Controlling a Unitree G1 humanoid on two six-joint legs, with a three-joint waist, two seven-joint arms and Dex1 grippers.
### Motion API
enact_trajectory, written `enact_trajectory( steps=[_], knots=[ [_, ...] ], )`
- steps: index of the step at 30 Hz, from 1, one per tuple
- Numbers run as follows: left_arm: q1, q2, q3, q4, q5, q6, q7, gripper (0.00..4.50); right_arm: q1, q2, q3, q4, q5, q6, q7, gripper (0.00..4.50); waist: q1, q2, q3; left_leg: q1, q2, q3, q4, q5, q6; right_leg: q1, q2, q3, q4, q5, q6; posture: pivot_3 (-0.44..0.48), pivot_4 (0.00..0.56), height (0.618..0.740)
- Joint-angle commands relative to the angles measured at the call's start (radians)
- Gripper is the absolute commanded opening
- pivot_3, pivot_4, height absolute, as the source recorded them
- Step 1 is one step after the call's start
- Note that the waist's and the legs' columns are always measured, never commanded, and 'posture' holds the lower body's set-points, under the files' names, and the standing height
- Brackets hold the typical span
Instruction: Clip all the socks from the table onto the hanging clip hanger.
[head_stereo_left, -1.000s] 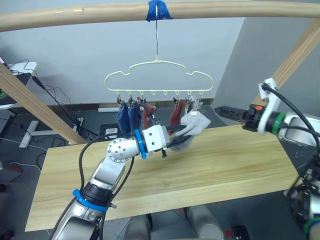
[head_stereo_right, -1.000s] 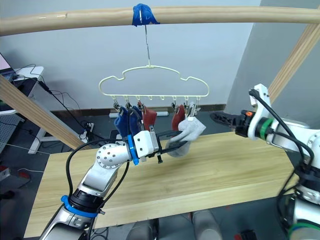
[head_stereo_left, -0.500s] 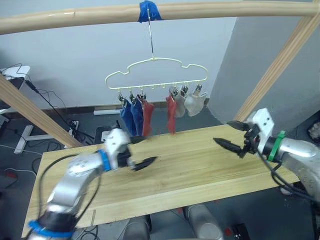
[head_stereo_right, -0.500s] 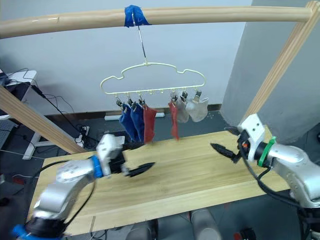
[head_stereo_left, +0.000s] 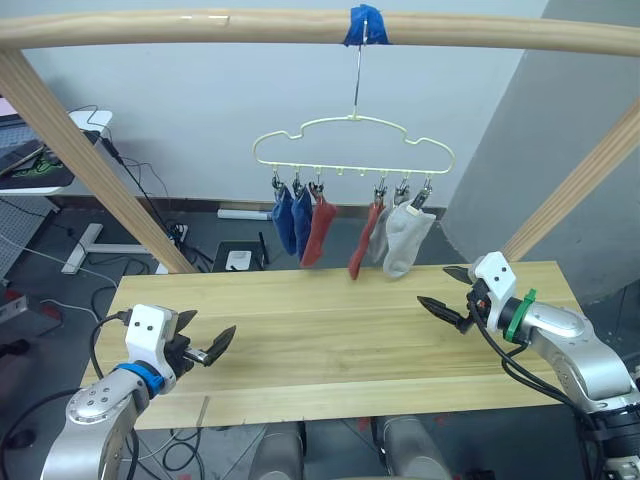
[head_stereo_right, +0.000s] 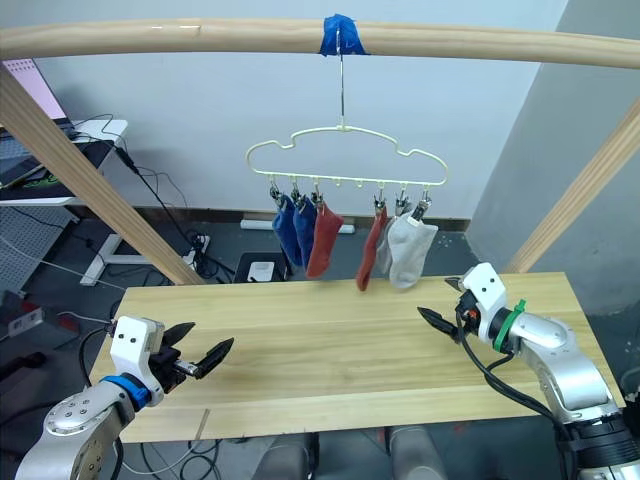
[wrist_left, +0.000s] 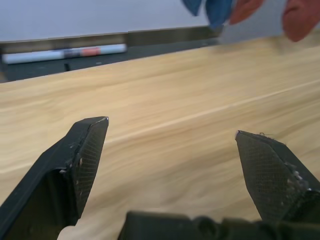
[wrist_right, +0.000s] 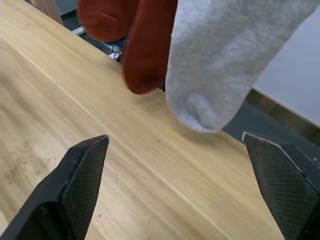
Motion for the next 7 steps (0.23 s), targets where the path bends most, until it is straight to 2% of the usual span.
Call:
enact_trajectory(
  steps=[1, 4, 7],
  knots=[
    [-0.024, -0.006, -0.003, -0.019, -0.018, -0.012, -0.011, 4.48, -0.005, -0.003, -0.032, -0.071, 0.008, 0.032, 0.001, 4.50, 0.003, 0.000, -0.001, 0.000, 0.000, 0.000, 0.000, 0.000, 0.000, 0.000, 0.000, 0.000, 0.000, 0.000, 0.000, 0.028, 0.151, 0.740],
    [-0.043, -0.013, -0.022, -0.020, -0.039, -0.001, -0.034, 4.48, 0.003, -0.003, -0.037, -0.110, 0.010, 0.068, -0.008, 4.50, 0.005, -0.001, -0.005, 0.000, 0.000, 0.000, 0.000, 0.000, 0.000, 0.001, 0.000, 0.000, 0.000, 0.000, 0.000, 0.014, 0.145, 0.740],
    [-0.052, 0.020, -0.054, -0.017, -0.027, 0.026, -0.071, 4.48, 0.020, -0.003, -0.052, -0.142, 0.012, 0.100, -0.019, 4.50, 0.005, -0.003, -0.009, 0.000, 0.000, 0.000, 0.000, 0.000, 0.000, 0.001, 0.000, -0.001, 0.000, 0.001, 0.002, 0.002, 0.139, 0.740]
  ],
)
